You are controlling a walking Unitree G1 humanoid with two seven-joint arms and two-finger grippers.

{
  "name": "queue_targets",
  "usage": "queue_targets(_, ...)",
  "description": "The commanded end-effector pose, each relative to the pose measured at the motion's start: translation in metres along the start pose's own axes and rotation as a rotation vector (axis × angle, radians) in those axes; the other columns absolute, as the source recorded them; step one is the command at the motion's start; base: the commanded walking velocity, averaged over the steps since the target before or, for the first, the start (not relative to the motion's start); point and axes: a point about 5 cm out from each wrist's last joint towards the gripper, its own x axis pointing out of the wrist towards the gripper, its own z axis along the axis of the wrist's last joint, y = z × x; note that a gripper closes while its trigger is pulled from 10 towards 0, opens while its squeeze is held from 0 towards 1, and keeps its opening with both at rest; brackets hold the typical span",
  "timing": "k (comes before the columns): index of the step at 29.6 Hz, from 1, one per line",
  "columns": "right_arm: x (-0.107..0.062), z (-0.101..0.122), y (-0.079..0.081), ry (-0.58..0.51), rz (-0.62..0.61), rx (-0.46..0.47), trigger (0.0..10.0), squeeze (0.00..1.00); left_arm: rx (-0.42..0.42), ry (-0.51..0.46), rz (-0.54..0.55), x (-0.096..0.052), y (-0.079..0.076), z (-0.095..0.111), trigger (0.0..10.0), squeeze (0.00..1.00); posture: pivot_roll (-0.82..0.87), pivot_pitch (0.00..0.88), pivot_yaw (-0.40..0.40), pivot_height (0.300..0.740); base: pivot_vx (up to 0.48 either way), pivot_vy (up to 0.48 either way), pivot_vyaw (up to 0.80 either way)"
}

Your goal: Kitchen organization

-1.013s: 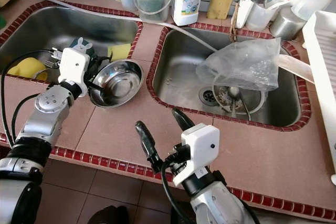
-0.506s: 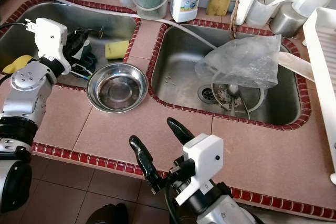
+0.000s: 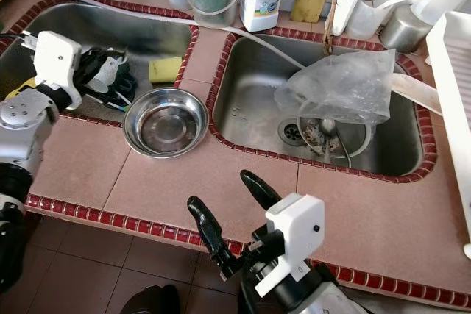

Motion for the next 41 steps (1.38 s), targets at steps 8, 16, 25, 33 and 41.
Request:
queue_targets(8, -0.003, 0.003, 0.001, -0.001, 0.003, -0.001, 10.0, 0.00, -0.012, 0.025, -0.019, -0.002, 0.002, -0.004, 10.0, 1.00, -0.22, 0.269, -0.010, 0.711, 0.000, 0.000, 0.00)
queue_targets(16, -0.003, 0.004, 0.001, 0.002, 0.003, 0.000, 10.0, 0.00, -0.016, 0.026, -0.027, -0.001, 0.002, -0.004, 10.0, 1.00, -0.22, 0.269, -0.010, 0.711, 0.000, 0.000, 0.00)
queue_targets(25, 0.004, 0.002, -0.004, -0.014, -0.024, -0.009, 10.0, 0.00, -0.031, 0.018, -0.026, 0.000, 0.004, -0.002, 10.0, 1.00, -0.21, 0.253, -0.003, 0.711, 0.000, 0.000, 0.00)
queue_targets(33, 0.018, 0.003, -0.015, -0.053, -0.056, -0.041, 10.0, 0.00, -0.064, -0.006, -0.004, 0.001, 0.006, 0.003, 10.0, 1.00, -0.19, 0.219, 0.009, 0.711, 0.000, 0.000, 0.00)
queue_targets(41, 0.037, 0.005, -0.032, -0.094, -0.112, -0.087, 10.0, 0.00, -0.146, -0.047, -0.014, -0.001, -0.015, -0.001, 10.0, 1.00, -0.16, 0.167, 0.022, 0.711, 0.000, 0.000, 0.00)
